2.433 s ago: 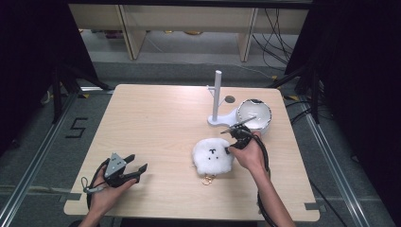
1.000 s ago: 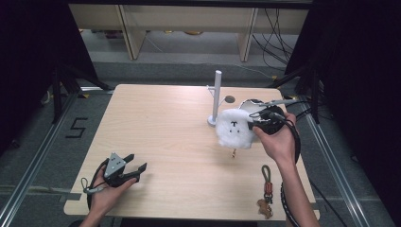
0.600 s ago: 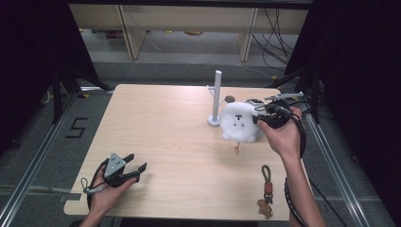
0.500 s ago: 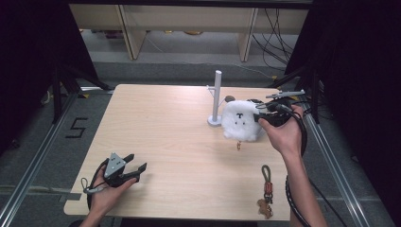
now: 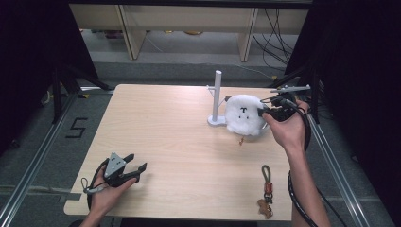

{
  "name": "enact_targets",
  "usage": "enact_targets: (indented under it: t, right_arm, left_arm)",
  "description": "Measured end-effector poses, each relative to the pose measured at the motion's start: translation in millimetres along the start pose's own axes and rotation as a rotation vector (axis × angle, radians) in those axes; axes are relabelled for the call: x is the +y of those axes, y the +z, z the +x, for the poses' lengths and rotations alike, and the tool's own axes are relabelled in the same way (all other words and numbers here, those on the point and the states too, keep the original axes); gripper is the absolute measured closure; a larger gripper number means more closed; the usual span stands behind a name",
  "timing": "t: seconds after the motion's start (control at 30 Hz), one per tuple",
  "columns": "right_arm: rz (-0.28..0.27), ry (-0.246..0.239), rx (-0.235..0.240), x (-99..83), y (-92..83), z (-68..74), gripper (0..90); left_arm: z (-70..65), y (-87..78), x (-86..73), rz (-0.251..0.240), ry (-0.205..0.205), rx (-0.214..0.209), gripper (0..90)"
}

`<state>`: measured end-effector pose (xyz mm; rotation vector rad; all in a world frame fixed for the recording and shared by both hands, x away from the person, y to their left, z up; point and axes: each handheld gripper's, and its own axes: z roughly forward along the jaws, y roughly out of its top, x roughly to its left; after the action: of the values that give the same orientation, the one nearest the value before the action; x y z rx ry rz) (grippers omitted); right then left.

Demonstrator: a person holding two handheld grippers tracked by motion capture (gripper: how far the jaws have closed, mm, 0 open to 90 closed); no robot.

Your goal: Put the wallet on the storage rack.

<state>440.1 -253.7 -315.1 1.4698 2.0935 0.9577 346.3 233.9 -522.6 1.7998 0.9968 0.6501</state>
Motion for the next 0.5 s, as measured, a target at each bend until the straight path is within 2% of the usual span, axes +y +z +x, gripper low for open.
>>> enact_targets:
  t: [0.2, 0.23, 0.27, 0.3, 0.4, 0.43, 0.5]
  right_arm:
    - [-0.023, 0.016, -0.004, 7.1, -1.3, -5.5, 83.8]
    - [-0.035, -0.015, -0.006, 8.5, -0.9, -9.1, 83.8]
    - [-0.024, 0.009, -0.015, 9.8, -1.7, -8.6, 83.8]
    - [-0.044, 0.009, -0.02, 12.6, -0.1, -12.1, 83.7]
    - [-0.044, 0.018, -0.024, 14.8, 0.3, -13.9, 83.7]
    - [-0.058, 0.046, -0.023, 17.3, 1.4, -15.7, 83.8]
    - [-0.072, 0.031, -0.025, 20.4, 2.3, -21.1, 83.7]
  left_arm:
    - [0.1, 0.6, -0.1, -0.004, 0.001, -0.005, 35.2]
    - [0.1, 0.6, -0.1, -0.005, 0.0, -0.004, 35.2]
    - [0.0, 0.6, -0.1, -0.005, 0.0, -0.003, 35.2]
    - [-0.1, 0.1, 0.1, 0.001, 0.001, 0.0, 35.2]
    - [-0.1, 0.3, 0.1, -0.001, 0.0, -0.001, 35.2]
    - [-0.1, 0.2, 0.1, -0.001, -0.001, -0.001, 35.2]
    - [-0.1, 0.2, 0.1, -0.001, -0.001, -0.001, 35.2]
